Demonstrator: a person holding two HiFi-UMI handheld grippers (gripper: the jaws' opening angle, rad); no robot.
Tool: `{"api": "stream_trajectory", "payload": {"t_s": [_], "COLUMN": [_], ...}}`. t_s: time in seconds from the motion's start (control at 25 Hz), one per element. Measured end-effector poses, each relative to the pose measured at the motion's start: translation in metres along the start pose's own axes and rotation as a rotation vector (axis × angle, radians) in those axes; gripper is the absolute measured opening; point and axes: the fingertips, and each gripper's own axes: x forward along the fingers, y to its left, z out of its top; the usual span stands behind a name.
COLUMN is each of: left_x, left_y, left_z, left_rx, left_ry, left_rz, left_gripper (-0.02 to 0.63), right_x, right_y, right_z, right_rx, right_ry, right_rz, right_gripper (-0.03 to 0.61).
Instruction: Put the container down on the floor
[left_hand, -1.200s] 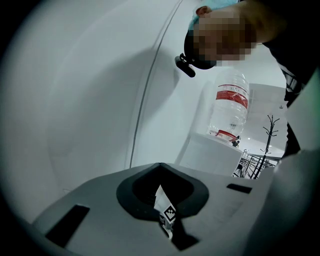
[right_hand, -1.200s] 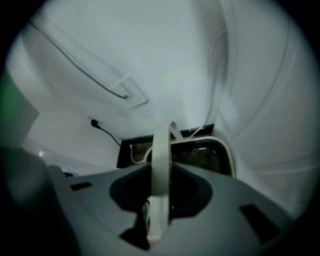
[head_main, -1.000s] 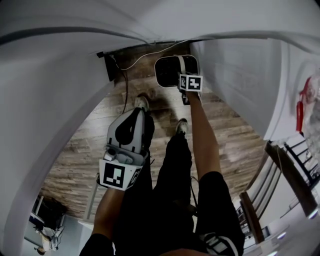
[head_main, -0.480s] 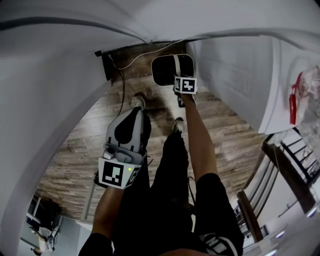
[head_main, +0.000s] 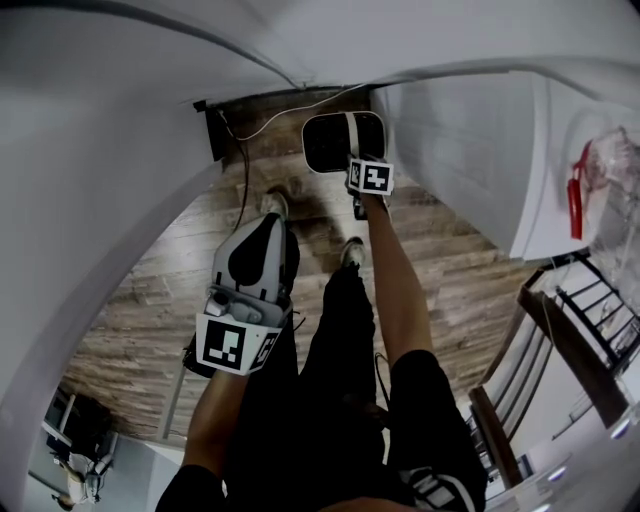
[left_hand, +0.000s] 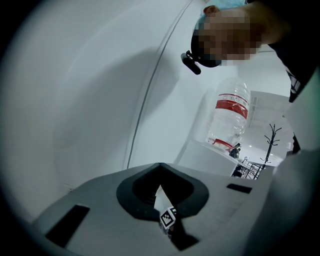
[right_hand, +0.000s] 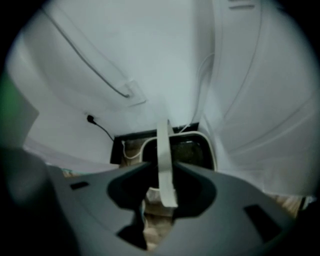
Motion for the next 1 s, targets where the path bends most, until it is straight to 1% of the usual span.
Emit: {"api": "stream_trajectory", "payload": {"t_s": [0.24,0.44,0.56,0.64,0.72,0.84,1.0], "left_x": [-0.008,-0.019,-0.033,-0.042,-0.053,-0.071,-0.094], "left_y": [-0.008,-0.024,-0.050,-0.073,-0.095,-0.122,-0.154], "left_z": [0.001,0.014,0.027,0.039,0.052,0.065,0.076], "left_rx": [-0.005,-0.015,-0.016,0.005,0.025,0.026,0.053], "left_ry": [-0.018,-0.039,-0.051,-0.066,-0.076,-0.069,-0.078], "left_rz": [0.008,0.032,0.036,0.031,0.029,0.045,0.066], "left_gripper": [0.028,0.028,0.028,0.028,0.028,0.028,0.028], "right_x": [-0.024,-0.065,-0.104,-0.134,-0.165,-0.210,-0.268], "right_y": [0.001,0.015,0.022,0.024,0.028,0.032,0.033], "right_z": [0.002,0.001,-0.010,-0.015,-0.018,-0.032,-0.041], "right_rx": [-0.021,-0.046,-0.062,-0.064,-0.053,-0.024,-0.025], "right_ry": [-0.040,-0.073,-0.091,-0.112,-0.138,-0.156,-0.198], "right_rz": [-0.008,0.028,0.059,0.072,0.089,0.117,0.146], "right_gripper": [0.146,0.146,0.134,0.120,0.102,0.078,0.052]}}
